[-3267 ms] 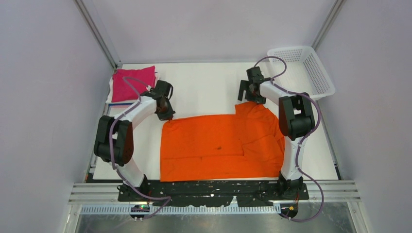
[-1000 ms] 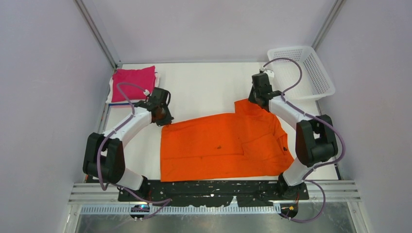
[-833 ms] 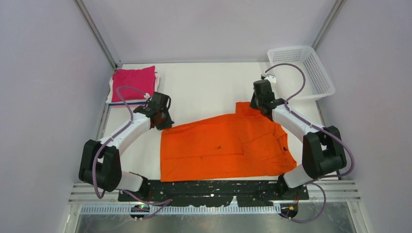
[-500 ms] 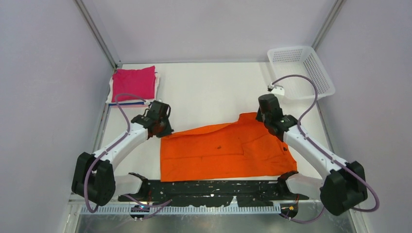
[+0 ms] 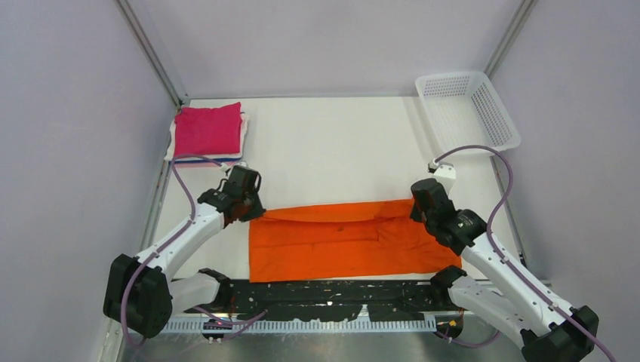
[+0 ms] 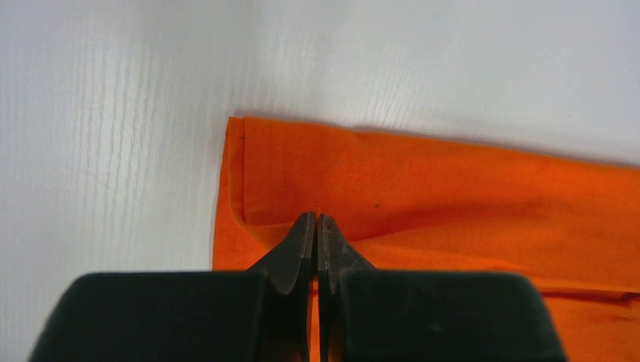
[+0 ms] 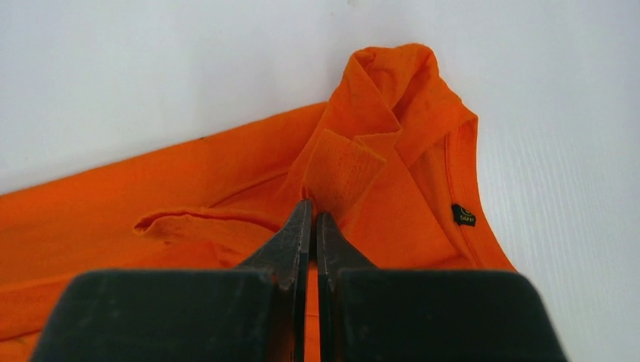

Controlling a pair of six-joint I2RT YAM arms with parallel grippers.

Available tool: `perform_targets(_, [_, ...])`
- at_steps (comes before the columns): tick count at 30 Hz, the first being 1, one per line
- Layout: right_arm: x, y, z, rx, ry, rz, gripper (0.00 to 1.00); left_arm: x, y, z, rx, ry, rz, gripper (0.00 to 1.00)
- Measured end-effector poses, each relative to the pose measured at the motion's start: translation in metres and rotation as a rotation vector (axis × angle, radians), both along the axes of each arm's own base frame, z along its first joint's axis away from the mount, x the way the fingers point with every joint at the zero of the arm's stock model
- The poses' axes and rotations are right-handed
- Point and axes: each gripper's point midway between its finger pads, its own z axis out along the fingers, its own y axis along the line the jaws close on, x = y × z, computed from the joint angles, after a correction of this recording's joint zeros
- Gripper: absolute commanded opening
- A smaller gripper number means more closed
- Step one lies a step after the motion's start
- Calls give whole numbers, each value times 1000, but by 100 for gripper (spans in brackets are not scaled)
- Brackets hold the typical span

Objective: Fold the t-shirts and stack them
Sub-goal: Fold the other side of the tshirt into a rectangle

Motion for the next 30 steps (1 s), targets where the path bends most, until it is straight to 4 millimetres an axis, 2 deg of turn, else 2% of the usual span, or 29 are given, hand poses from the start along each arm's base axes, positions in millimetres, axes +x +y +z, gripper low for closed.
perform_targets(6, [-22,3,-22,0,90,19,5,-21,4,-18,5,38,-13,0])
perform_targets(8, [-33,8,-33,22,134,34,9,-30,7,-27,8,61,-16,0])
perform_targets(10, [-51,12,-52,46,220,45,11,-39,8,-36,11,83,-22,10])
perform_targets(12, [-63,14,-62,59,275,54,14,-47,10,-43,14,100,-26,21])
perform_targets(14, [-79,18,-73,85,341,70,25,-54,13,-50,18,115,-26,41])
perform_targets(15, [-89,20,-78,105,373,82,32,-58,14,-52,20,120,-26,54])
perform_targets(16, [-97,23,-80,128,399,99,36,-61,15,-53,18,123,-24,66])
perform_targets(18, [-111,29,-79,174,433,138,49,-62,16,-48,11,106,-19,90])
perform_targets(19, [-115,32,-78,196,443,157,65,-61,16,-44,6,89,-16,98])
perform_targets(20, [-118,35,-76,213,446,175,82,-60,17,-40,3,72,-12,99])
perform_targets(22, [-121,37,-69,229,444,200,96,-58,17,-29,-4,42,-4,100])
perform_targets(24, [-119,38,-59,232,420,216,99,-54,16,-16,-19,4,-3,100])
perform_targets(26, [-112,41,-46,241,381,226,97,-47,12,-3,-41,-39,-10,100])
perform_targets(30, [-95,46,-17,237,305,246,96,-42,3,7,-79,-64,-41,100])
